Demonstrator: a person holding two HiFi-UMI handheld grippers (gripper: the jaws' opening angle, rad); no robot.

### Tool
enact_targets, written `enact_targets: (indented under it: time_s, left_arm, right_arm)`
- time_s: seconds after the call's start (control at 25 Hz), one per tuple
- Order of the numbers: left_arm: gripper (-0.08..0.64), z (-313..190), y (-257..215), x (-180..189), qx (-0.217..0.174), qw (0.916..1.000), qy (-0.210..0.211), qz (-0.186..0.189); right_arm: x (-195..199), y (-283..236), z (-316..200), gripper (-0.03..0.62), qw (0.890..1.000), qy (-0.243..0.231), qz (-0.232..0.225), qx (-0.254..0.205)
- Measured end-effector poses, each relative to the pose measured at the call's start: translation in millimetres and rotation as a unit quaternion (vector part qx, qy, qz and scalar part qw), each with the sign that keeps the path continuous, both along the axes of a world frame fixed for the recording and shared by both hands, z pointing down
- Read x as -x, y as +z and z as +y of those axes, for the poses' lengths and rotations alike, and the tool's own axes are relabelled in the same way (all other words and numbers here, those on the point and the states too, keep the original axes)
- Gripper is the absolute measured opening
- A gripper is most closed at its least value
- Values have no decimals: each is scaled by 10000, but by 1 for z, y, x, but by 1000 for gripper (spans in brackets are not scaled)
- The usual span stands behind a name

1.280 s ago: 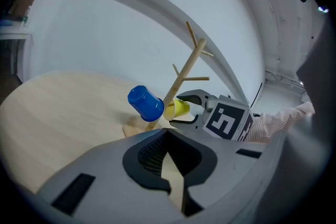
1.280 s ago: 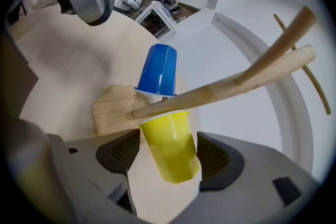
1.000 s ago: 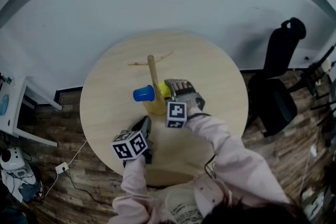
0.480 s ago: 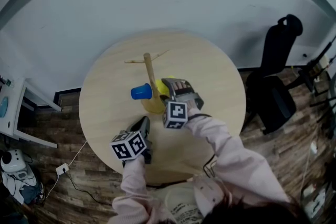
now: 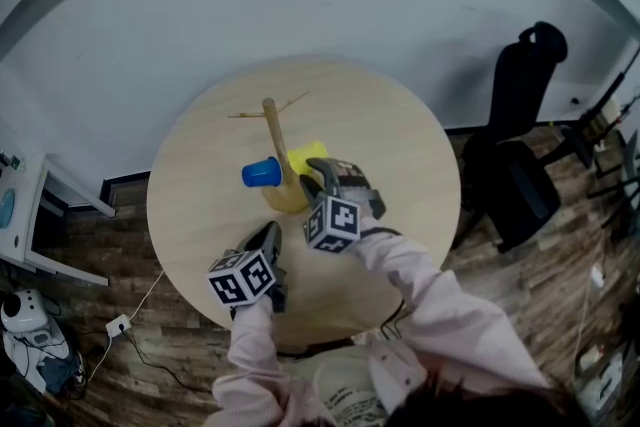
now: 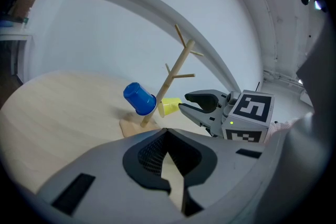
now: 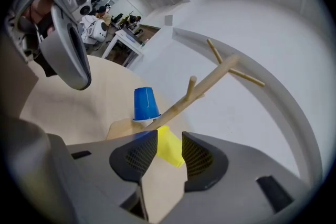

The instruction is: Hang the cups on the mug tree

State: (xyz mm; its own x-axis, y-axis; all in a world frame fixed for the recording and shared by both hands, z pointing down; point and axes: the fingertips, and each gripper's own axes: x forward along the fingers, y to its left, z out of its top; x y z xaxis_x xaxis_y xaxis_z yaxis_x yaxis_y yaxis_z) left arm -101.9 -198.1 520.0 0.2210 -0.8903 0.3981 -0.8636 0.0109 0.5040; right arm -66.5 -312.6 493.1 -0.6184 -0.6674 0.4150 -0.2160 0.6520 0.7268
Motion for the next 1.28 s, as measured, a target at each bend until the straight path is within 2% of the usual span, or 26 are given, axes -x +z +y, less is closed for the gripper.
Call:
enact_targets:
  time_s: [0.2,0.44,0.56,0.96,1.28]
  left_arm:
    - [15,6,-7,-7,-66,9999,8,-117]
    - [15,10,-17,-16,-170,9992,63,-351]
    - [15,12,-25,-20,-251,9981,98,-560]
    - [15,19,-37,-35,-363,9922,350,-1143]
    - [15,16,-26,-53,-354,9917,585,-1091]
  right_arm:
    - [-13,-7,11,99,9962,284,-625,541]
    - [-25,-10,23,63,9853,505,-1206,1096]
    - [-33,-11,29,23,9777,602,-1459,1387]
    - [-54,-12,49,-8,9532,642,-2073,2105]
    - [-74,-2,61,-8,9406,779,-2285,2387]
